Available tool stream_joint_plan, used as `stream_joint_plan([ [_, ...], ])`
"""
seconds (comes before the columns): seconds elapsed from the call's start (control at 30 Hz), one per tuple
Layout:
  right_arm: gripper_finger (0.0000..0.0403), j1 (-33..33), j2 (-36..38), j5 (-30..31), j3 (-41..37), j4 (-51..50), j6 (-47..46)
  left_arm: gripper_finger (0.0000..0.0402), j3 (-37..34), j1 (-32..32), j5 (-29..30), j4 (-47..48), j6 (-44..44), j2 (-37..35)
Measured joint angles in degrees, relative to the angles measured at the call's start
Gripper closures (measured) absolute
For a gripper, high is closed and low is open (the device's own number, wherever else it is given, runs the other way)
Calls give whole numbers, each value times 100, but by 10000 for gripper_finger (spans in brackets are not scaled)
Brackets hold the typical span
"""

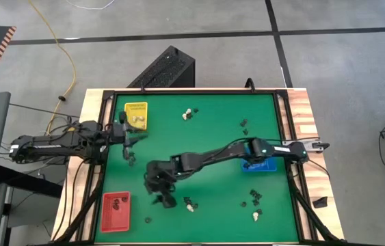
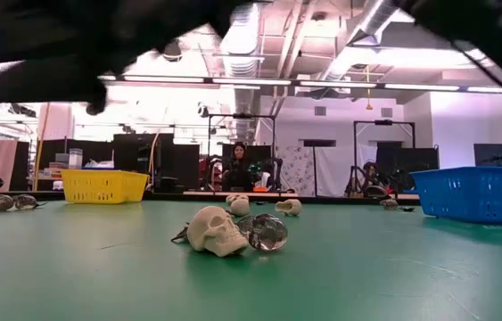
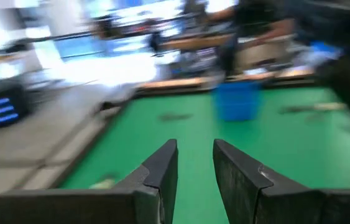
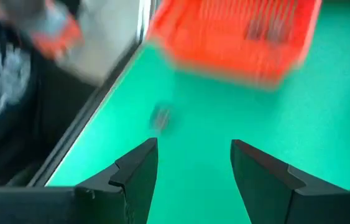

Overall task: Sort Halloween decoration
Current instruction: Put the black skull toy into the red bin

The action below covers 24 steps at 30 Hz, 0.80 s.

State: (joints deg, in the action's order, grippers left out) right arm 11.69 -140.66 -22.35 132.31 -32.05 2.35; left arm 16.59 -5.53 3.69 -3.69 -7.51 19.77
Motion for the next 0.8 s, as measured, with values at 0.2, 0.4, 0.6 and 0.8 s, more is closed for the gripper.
stream_joint_plan([
  [0.2, 170, 359, 1231, 1437, -1, -3060, -92, 310, 674, 578, -714, 706, 801, 516],
  [0.4, 171, 687, 2283, 2491, -886, -4179, -847, 310, 1582, 2302, -398, 1080, 1497, 2150],
  [0.6, 171, 1305, 3474, 3835, -2766, -3543, -2023, 310, 2437, 3954, -63, 1119, 2168, 3921],
  [0.8, 171, 1971, 4284, 4741, -4560, -1736, -2819, 310, 3176, 4906, 517, 1744, 2089, 5480],
])
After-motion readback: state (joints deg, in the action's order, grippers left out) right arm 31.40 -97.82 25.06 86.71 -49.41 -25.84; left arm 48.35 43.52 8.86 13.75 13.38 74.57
